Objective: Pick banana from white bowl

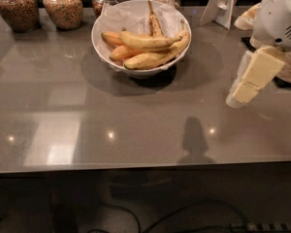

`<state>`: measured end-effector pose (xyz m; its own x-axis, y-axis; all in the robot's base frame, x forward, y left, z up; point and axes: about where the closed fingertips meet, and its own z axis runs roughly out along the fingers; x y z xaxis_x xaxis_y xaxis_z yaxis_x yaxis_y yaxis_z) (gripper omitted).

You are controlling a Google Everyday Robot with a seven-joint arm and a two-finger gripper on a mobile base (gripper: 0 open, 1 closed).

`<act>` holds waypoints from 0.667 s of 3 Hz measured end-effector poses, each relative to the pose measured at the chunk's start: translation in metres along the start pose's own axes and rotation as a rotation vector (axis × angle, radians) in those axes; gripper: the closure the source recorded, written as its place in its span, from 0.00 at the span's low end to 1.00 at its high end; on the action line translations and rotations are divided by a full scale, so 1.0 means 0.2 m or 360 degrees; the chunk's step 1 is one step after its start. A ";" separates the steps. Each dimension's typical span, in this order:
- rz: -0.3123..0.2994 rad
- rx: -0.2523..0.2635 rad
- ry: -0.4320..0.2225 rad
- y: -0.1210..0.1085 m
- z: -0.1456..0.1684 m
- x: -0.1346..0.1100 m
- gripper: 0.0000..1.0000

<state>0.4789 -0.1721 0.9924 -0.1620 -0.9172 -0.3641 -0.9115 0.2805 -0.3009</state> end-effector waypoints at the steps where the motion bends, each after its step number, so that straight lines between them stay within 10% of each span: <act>1: 0.0005 0.0012 -0.0120 -0.10 0.08 -0.19 0.00; 2: 0.0007 0.0012 -0.0195 -0.21 0.21 -0.37 0.00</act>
Offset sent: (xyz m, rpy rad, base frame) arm 0.1117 0.1148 -0.0017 0.1607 -0.0499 0.0466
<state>0.5439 -0.1038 0.9956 -0.1182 -0.8747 -0.4700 -0.9079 0.2869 -0.3056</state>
